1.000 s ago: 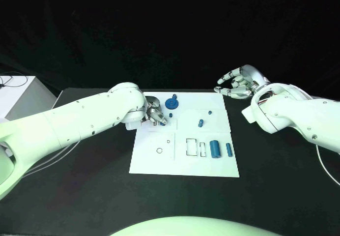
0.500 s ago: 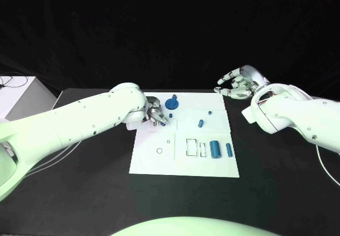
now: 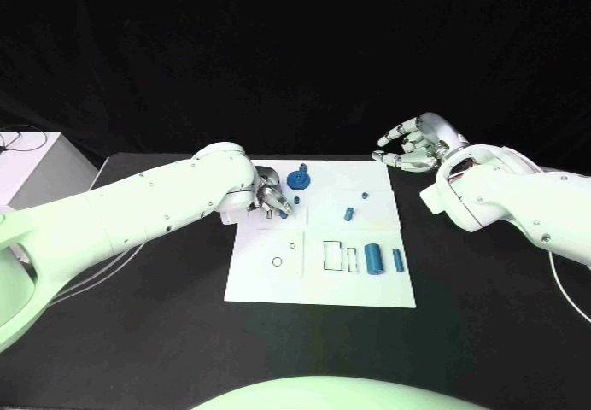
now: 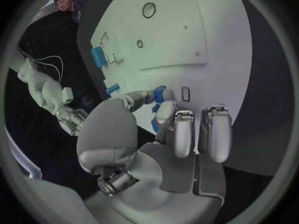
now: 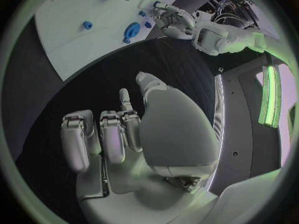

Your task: Assemble the parts on the task board

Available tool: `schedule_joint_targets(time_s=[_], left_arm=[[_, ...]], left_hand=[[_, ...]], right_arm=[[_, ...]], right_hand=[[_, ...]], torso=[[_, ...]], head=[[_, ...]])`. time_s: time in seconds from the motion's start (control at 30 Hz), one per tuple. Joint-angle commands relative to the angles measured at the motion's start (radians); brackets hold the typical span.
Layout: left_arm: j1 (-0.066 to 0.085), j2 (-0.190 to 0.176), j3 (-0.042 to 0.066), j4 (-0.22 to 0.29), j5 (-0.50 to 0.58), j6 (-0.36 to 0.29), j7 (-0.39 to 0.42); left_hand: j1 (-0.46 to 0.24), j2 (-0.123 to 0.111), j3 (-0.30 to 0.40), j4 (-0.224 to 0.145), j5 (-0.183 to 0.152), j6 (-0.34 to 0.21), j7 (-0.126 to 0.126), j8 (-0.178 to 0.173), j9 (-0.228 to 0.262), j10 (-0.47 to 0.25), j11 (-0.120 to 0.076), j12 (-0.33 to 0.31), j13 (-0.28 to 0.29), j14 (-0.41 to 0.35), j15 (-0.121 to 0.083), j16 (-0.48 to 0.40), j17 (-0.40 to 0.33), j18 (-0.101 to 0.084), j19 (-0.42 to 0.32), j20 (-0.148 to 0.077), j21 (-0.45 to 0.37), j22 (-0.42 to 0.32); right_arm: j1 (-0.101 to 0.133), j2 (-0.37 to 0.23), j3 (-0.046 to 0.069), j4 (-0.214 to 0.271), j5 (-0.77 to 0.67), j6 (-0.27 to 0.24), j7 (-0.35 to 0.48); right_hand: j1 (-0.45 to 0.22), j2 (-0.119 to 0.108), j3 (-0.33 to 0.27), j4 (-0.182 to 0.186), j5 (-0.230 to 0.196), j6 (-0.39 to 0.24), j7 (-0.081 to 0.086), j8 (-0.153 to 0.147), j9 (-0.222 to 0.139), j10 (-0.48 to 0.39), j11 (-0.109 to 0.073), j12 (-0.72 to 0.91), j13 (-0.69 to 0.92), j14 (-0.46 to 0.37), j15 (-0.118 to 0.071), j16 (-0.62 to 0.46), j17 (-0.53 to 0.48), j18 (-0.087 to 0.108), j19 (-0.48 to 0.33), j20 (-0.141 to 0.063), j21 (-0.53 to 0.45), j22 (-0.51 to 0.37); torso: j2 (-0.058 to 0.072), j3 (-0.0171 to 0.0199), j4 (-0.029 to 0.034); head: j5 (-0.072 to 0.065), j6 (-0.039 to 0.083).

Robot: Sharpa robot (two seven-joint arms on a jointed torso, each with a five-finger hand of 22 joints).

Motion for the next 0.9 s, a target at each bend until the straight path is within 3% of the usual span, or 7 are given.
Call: schedule_joint_targets(time_s=[0.03,0.33,0.63,0.7,0.8,0.87,0.9], left_arm=[[-0.006,0.010,-0.005,0.000,0.001,0.028,0.008],[-0.006,0.013,-0.007,-0.002,-0.014,0.031,0.008],[-0.007,0.016,-0.012,-0.005,-0.052,0.047,0.006],[-0.007,0.016,-0.013,-0.004,-0.060,0.047,0.006],[-0.007,0.015,-0.015,-0.003,-0.068,0.045,0.006],[-0.007,0.014,-0.017,-0.002,-0.073,0.044,0.007],[-0.007,0.014,-0.017,-0.001,-0.076,0.043,0.007]], left_hand=[[0.015,0.025,0.096,-0.103,-0.001,0.035,-0.044,-0.006,-0.001,0.000,-0.003,-0.003,-0.001,0.104,-0.008,0.003,0.263,-0.008,0.003,-0.006,0.005,0.101],[0.011,0.026,0.054,-0.096,-0.013,0.033,-0.045,-0.010,0.003,-0.002,-0.003,-0.005,-0.003,0.104,-0.008,0.003,0.263,-0.008,0.003,-0.007,0.004,0.100],[0.004,-0.009,-0.047,-0.078,-0.023,0.036,-0.051,-0.024,0.002,-0.009,-0.006,-0.009,-0.007,0.104,-0.011,0.003,0.263,-0.007,0.001,-0.009,0.001,0.097],[0.007,-0.010,-0.077,-0.066,-0.047,0.040,-0.053,-0.031,0.000,-0.010,-0.008,-0.009,-0.007,0.104,-0.012,0.003,0.263,-0.007,0.001,-0.011,0.000,0.097],[0.016,-0.005,-0.112,-0.042,-0.158,0.048,-0.053,-0.042,-0.004,-0.012,-0.008,-0.008,-0.006,0.104,-0.013,0.003,0.263,-0.007,0.001,-0.012,-0.001,0.097],[0.020,-0.004,-0.123,-0.032,-0.197,0.051,-0.053,-0.045,-0.005,-0.013,-0.008,-0.008,-0.006,0.104,-0.012,0.003,0.263,-0.007,0.001,-0.012,-0.001,0.097],[0.020,-0.003,-0.124,-0.031,-0.200,0.051,-0.053,-0.046,-0.005,-0.013,-0.008,-0.008,-0.005,0.104,-0.012,0.003,0.263,-0.007,0.001,-0.012,-0.001,0.097]], right_arm=[[-0.001,0.000,0.000,0.002,-0.010,0.008,0.003],[-0.001,0.000,0.000,0.003,-0.010,0.009,0.003],[-0.001,0.000,0.000,0.004,-0.010,0.010,0.004],[-0.001,0.000,0.000,0.004,-0.010,0.009,0.004],[-0.001,0.000,0.000,0.005,-0.010,0.009,0.004],[-0.001,0.000,0.000,0.005,-0.010,0.009,0.004],[-0.001,0.000,0.000,0.006,-0.010,0.009,0.004]], right_hand=[[-0.009,0.004,0.004,0.000,0.004,-0.007,0.003,0.001,0.001,0.003,-0.001,-0.006,0.166,0.106,-0.006,0.006,0.263,-0.014,0.107,-0.003,0.002,0.263],[-0.009,0.004,0.004,0.000,0.004,-0.007,0.003,0.001,0.001,0.003,-0.001,-0.006,0.166,0.106,-0.006,0.006,0.263,-0.014,0.107,-0.003,0.002,0.263],[-0.009,0.004,0.004,0.000,0.004,-0.007,0.003,0.001,0.001,0.003,-0.001,-0.006,0.166,0.106,-0.006,0.006,0.263,-0.014,0.107,-0.003,0.002,0.263],[-0.009,0.004,0.004,0.000,0.004,-0.007,0.003,0.001,0.001,0.003,-0.001,-0.006,0.166,0.106,-0.006,0.006,0.263,-0.014,0.107,-0.003,0.002,0.263],[-0.012,0.002,0.006,0.000,0.006,-0.008,0.003,0.003,0.002,0.003,-0.002,-0.006,0.166,0.106,-0.006,0.006,0.263,-0.014,0.107,-0.004,0.002,0.263],[-0.012,0.002,0.006,0.000,0.006,-0.008,0.003,0.003,0.002,0.003,-0.002,-0.006,0.166,0.106,-0.006,0.006,0.263,-0.014,0.107,-0.004,0.002,0.263],[-0.012,0.002,0.006,0.000,0.006,-0.008,0.003,0.003,0.002,0.003,-0.002,-0.006,0.166,0.106,-0.006,0.006,0.263,-0.014,0.107,-0.004,0.002,0.263]], torso=[[0.000,0.0000,0.0009],[-0.001,0.0008,0.0010],[-0.001,0.0006,0.0005],[-0.001,0.0008,0.0010],[-0.001,0.0010,0.0011],[-0.001,0.0009,0.0010],[0.000,0.0006,0.0008]], head=[[-0.001,-0.001],[-0.003,-0.002],[-0.006,-0.002],[-0.006,-0.001],[-0.006,0.001],[-0.006,0.000],[-0.006,0.001]])
